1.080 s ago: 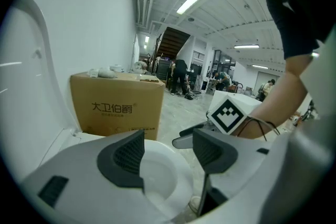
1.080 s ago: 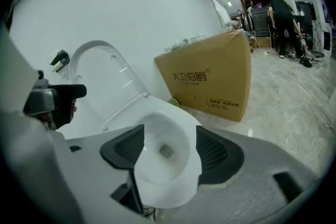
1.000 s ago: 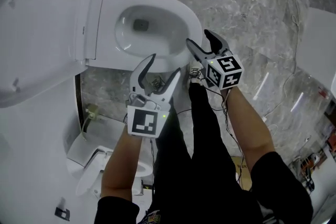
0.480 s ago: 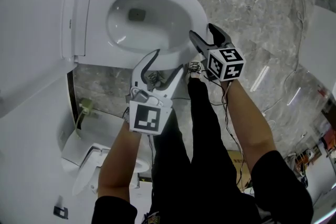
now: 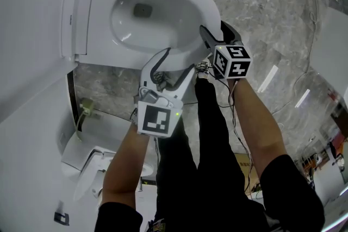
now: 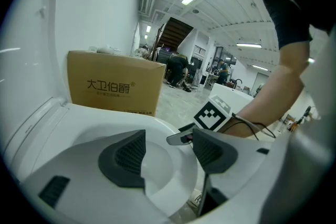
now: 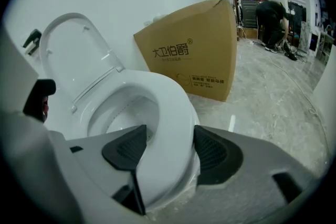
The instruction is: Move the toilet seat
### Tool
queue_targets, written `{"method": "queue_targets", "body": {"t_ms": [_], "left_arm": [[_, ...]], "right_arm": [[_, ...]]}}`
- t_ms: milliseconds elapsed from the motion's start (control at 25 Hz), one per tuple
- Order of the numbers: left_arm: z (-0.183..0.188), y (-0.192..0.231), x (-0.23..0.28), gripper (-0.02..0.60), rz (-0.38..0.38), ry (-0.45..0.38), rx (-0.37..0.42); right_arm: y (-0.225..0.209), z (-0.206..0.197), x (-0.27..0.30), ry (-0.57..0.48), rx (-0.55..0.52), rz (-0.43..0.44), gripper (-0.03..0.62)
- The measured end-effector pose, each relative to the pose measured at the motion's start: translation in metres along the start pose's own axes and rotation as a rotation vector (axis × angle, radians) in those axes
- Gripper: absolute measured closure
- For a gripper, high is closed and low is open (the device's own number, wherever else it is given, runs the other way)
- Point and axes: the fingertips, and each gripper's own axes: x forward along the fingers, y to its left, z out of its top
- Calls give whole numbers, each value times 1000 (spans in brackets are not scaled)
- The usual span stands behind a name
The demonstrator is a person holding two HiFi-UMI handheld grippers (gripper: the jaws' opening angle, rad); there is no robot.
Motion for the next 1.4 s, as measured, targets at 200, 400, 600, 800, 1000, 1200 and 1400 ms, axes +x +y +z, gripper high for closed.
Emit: {"method": "queue_targets", "body": {"t_ms": [200, 400, 600, 800, 1000, 1200, 1400], "left_arm": [[-2, -1, -2, 318, 1, -4, -24], [-3, -5, -6, 318, -9, -4, -15], [-4, -9, -10, 318, -18, 6, -8], [3, -23, -17, 318, -35, 10, -1], [22, -43, -22, 318, -53, -14, 1], [38, -62, -27, 318, -64, -23, 26], [50, -68, -36, 318, -42, -24, 26]], "right_arm": [[-6, 1, -3, 17, 31, -34, 352], [-6, 7, -7, 16, 124, 0, 358], [4, 19, -22, 2, 125, 45, 353], [14, 40, -48, -28, 168, 92, 361], [30, 68, -82, -76, 188, 157, 370], [52, 99, -114, -138, 205, 218, 367], [77, 129, -141, -183, 188, 290, 358]]}}
